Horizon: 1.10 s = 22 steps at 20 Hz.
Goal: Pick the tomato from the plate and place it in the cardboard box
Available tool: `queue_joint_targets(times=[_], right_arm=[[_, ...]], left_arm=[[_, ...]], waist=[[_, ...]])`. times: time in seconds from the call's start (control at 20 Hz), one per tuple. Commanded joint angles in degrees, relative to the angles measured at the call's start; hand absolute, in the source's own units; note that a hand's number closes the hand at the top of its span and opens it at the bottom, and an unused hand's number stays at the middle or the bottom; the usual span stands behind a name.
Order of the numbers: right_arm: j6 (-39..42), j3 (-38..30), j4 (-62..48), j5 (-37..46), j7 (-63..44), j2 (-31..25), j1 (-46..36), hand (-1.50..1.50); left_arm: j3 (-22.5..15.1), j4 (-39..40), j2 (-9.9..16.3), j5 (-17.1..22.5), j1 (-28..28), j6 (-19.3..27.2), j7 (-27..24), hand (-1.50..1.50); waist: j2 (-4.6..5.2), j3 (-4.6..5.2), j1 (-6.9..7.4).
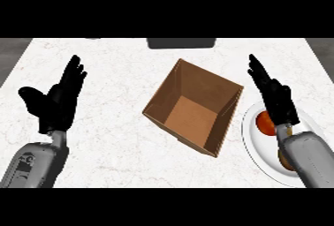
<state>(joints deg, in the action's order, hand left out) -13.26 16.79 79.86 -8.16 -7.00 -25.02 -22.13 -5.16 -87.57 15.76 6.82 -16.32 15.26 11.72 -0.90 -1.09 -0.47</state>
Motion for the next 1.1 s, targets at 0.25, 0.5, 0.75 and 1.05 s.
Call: queue_joint_targets(times=[0.25, 0.5, 0.75, 1.05], right_arm=[[-10.04, -31.34, -2.73, -23.9, 5.59, 6.69, 0.67, -1.5], [-21.11, -34.33, -15.72, -19.92, -2.19, 5.47, 6.26, -1.5], [-11.99, -36.88, -19.31, -20.69, 9.12, 6.37, 9.5, -1.5], [5.08, -25.9, -15.73, -15.16, -7.37, -10.75, 14.93, -1.5]], left_arm=[[0.5, 2.09, 7.84, -6.48, 8.32, -0.8, -2.2, 0.0], [-1.57, 2.09, 6.31, -5.53, 11.13, -2.72, -3.24, 0.0], [-1.26, -2.54, 5.64, -6.91, 18.35, -3.97, -6.53, 0.0], [-0.66, 0.0, 5.15, -6.52, 16.82, -3.17, -7.44, 0.0]], waist=[[0.9, 0.18, -0.97], [1.25, 0.9, 0.08], [0.9, 1.05, 0.81], [0.8, 1.19, 0.35]])
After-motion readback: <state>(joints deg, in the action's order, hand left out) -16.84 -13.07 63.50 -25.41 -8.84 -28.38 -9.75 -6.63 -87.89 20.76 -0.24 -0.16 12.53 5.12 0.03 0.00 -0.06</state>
